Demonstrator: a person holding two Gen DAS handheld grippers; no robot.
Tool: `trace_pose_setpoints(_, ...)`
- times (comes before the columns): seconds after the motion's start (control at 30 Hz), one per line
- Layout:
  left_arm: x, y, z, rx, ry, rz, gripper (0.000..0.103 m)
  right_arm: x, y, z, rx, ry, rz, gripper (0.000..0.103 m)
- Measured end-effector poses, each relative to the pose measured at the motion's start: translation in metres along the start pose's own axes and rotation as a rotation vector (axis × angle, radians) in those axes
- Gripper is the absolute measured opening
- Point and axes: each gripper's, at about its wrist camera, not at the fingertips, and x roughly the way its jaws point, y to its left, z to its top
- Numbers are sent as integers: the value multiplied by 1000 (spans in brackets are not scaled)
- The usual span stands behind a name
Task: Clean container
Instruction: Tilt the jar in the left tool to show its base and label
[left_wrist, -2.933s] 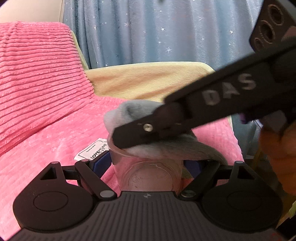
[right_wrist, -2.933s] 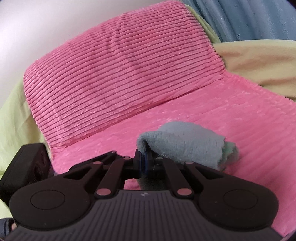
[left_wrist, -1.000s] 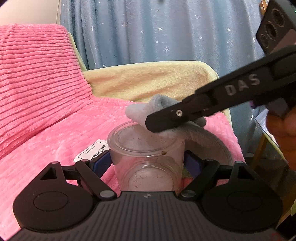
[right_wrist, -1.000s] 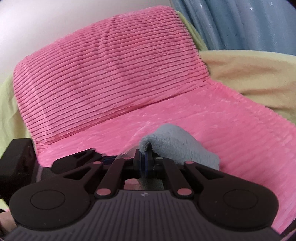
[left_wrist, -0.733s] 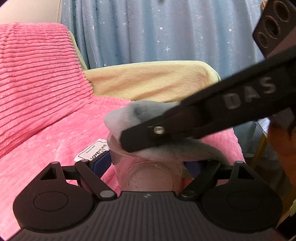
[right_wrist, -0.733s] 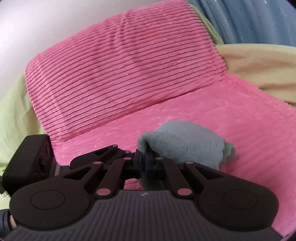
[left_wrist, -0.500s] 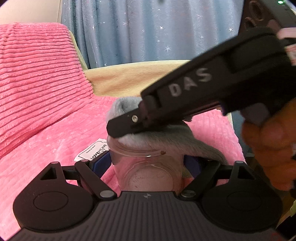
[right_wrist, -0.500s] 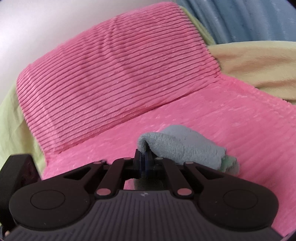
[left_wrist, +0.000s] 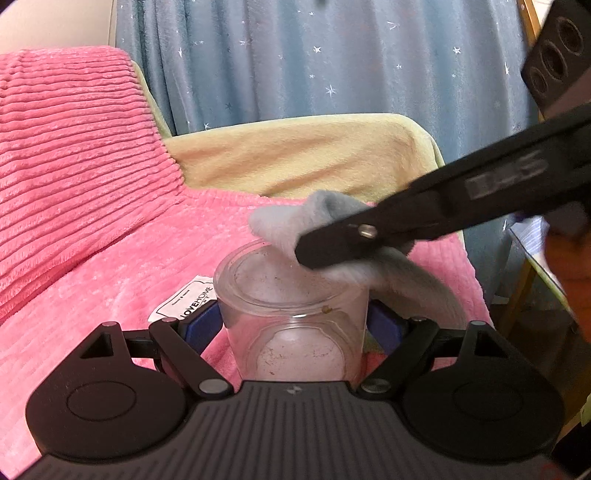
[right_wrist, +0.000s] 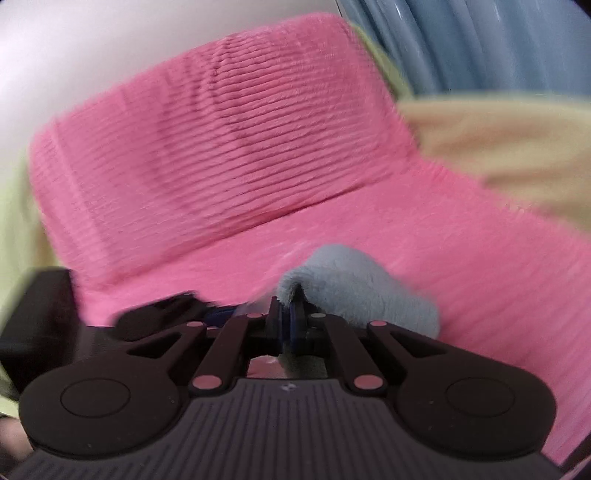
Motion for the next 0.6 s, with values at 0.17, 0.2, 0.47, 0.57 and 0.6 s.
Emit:
trace_pose_setpoints(0.17, 1, 1, 6, 5, 28, -2, 87, -9, -27, -2, 149, -69, -19, 2)
trace_pose_setpoints(0.2, 2, 1, 8, 10, 47, 0, 88, -10, -31, -2, 173, -80, -22, 2)
trace_pose_setpoints(0.47, 4, 8, 29, 35, 134, -41, 94, -10, -43, -3, 235, -92, -36, 3)
trace_pose_setpoints(0.57, 8, 12, 40, 21, 182, -90, 94, -9, -47, -3, 259, -97, -42, 3)
trace_pose_setpoints(0.6, 9, 12, 43, 33, 195, -92, 93, -9, -49, -3, 266, -99, -43, 3)
